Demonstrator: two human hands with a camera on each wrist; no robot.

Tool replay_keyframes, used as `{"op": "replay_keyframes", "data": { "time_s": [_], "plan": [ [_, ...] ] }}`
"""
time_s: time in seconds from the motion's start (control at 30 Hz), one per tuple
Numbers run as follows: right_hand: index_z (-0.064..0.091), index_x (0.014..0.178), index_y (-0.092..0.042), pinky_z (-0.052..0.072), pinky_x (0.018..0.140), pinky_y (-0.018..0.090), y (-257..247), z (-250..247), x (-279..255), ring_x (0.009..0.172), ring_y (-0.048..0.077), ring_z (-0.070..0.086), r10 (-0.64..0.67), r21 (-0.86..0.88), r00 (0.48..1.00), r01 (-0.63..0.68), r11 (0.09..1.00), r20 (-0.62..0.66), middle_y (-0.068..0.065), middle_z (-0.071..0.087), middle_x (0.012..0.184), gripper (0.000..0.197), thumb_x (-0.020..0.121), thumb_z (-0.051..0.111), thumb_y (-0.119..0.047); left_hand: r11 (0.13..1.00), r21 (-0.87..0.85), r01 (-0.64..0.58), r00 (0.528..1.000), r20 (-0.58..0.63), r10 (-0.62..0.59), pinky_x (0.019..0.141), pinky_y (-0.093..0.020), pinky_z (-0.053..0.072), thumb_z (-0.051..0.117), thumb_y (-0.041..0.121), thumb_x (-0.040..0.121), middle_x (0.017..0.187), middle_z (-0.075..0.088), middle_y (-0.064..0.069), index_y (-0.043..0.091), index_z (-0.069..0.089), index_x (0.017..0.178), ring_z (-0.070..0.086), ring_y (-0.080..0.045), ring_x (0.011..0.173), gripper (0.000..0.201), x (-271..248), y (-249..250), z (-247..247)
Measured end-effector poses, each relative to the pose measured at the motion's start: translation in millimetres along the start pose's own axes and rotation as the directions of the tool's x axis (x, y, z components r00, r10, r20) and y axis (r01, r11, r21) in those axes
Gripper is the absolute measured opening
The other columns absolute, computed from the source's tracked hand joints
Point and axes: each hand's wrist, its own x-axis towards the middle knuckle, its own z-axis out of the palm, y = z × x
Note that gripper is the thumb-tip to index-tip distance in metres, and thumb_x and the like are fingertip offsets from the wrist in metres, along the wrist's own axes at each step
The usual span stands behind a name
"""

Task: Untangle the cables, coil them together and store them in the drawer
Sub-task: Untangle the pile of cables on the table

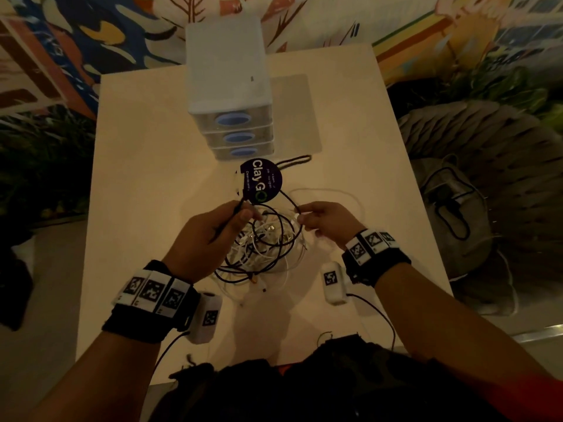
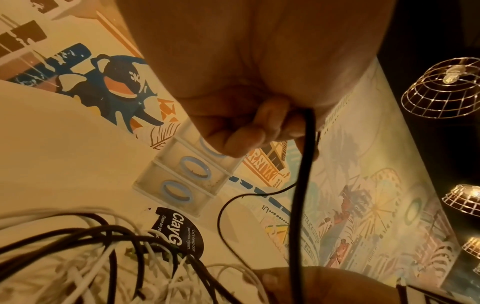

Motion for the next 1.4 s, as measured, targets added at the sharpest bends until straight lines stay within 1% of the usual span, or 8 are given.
{"op": "replay_keyframes", "data": {
  "time_s": [0.1, 0.27, 0.53, 0.73, 0.87, 1.0, 1.13, 1.4],
  "plan": [
    [0.066, 0.102, -0.013, 0.056, 0.064, 0.025, 4.5, -4.0, -11.4, 0.073, 0.015, 0.068, -0.034, 0.273, 0.999, 0.033, 0.962, -0.001, 0.007, 0.072, 0.085, 0.015, 0.092, 0.070, -0.004, 0.995, 0.064, -0.075, 0.995, 0.066, 0.071, 0.068, -0.014, 0.047, 0.054, 0.048, 0.101, 0.087, 0.071, 0.031, 0.039, 0.075, 0.108, 0.066, 0.009, 0.079, 0.024, -4.5, -9.2, 2.3],
    [0.061, 0.097, 0.001, 0.062, 0.080, 0.036, 20.0, -21.7, -29.1, 0.089, 0.029, 0.075, -0.148, 0.336, 0.986, 0.165, 0.927, -0.077, 0.021, 0.074, 0.098, 0.012, 0.090, 0.068, 0.007, 0.947, 0.257, -0.190, 0.916, 0.394, 0.077, 0.060, -0.022, 0.046, 0.051, 0.072, 0.088, 0.074, 0.064, 0.020, 0.054, 0.072, 0.110, 0.059, 0.002, 0.068, 0.035, -15.8, -29.3, 16.6],
    [0.061, 0.092, -0.007, 0.062, 0.082, 0.041, 17.9, -41.4, -43.0, 0.081, 0.027, 0.075, -0.258, 0.125, 0.957, 0.274, 0.953, -0.133, 0.015, 0.070, 0.088, 0.012, 0.092, 0.066, 0.004, 0.906, 0.423, -0.008, 0.773, 0.577, -0.263, 0.093, -0.031, 0.053, 0.063, 0.029, 0.091, 0.125, 0.064, 0.019, 0.046, 0.057, 0.137, 0.063, -0.005, 0.106, 0.049, -16.8, -32.6, 44.5],
    [0.071, 0.092, -0.015, 0.056, 0.093, 0.032, 18.0, -32.7, -57.1, 0.100, 0.027, 0.074, -0.374, 0.098, 0.926, 0.376, 0.921, -0.044, 0.011, 0.078, 0.097, 0.018, 0.088, 0.073, 0.002, 0.917, 0.232, 0.324, 0.886, 0.266, -0.380, 0.090, -0.047, 0.056, 0.047, 0.054, 0.101, 0.108, 0.076, -0.003, 0.020, 0.072, 0.118, 0.071, -0.023, 0.096, 0.045, 5.5, -35.0, 48.3],
    [0.073, 0.097, -0.012, 0.055, 0.098, 0.040, 21.2, -25.8, -66.5, 0.104, 0.030, 0.073, -0.408, 0.100, 0.913, 0.405, 0.909, 0.013, 0.012, 0.077, 0.102, 0.019, 0.087, 0.073, 0.003, 0.856, 0.057, 0.513, 0.841, 0.164, -0.515, 0.066, -0.043, 0.063, 0.048, 0.067, 0.094, 0.076, 0.076, -0.009, 0.007, 0.071, 0.085, 0.074, -0.022, 0.063, 0.066, 18.5, -30.8, 66.0],
    [0.076, 0.099, -0.009, 0.056, 0.097, 0.037, 22.7, -26.0, -74.8, 0.103, 0.022, 0.073, -0.398, 0.017, 0.917, 0.397, 0.917, 0.038, 0.007, 0.078, 0.101, 0.019, 0.091, 0.067, 0.005, 0.768, -0.193, 0.611, 0.785, 0.026, -0.618, 0.048, -0.030, 0.056, 0.066, 0.052, 0.092, 0.080, 0.074, -0.014, 0.008, 0.057, 0.101, 0.073, -0.024, 0.061, 0.046, 21.8, -39.6, 77.9],
    [0.078, 0.096, -0.015, 0.057, 0.091, 0.034, 18.7, -17.3, -85.0, 0.094, 0.018, 0.074, -0.354, -0.066, 0.930, 0.361, 0.930, 0.103, 0.001, 0.078, 0.094, 0.007, 0.091, 0.074, -0.018, 0.795, -0.306, 0.524, 0.813, -0.098, -0.574, 0.049, -0.032, 0.056, 0.066, 0.018, 0.097, 0.087, 0.069, -0.015, 0.013, 0.043, 0.102, 0.070, -0.022, 0.060, 0.025, 23.6, -44.4, 75.4],
    [0.056, 0.114, -0.035, 0.056, 0.088, 0.026, 6.8, 3.7, -79.3, 0.088, 0.004, 0.073, -0.212, -0.230, 0.942, 0.273, 0.934, 0.258, -0.010, 0.077, 0.093, 0.033, 0.088, 0.074, -0.044, 0.945, -0.069, 0.320, 0.912, -0.246, -0.327, 0.065, -0.036, 0.055, 0.053, 0.028, 0.103, 0.080, 0.070, 0.001, 0.036, 0.063, 0.123, 0.064, -0.014, 0.065, 0.024, 28.0, -55.8, 46.4]
  ]
}}
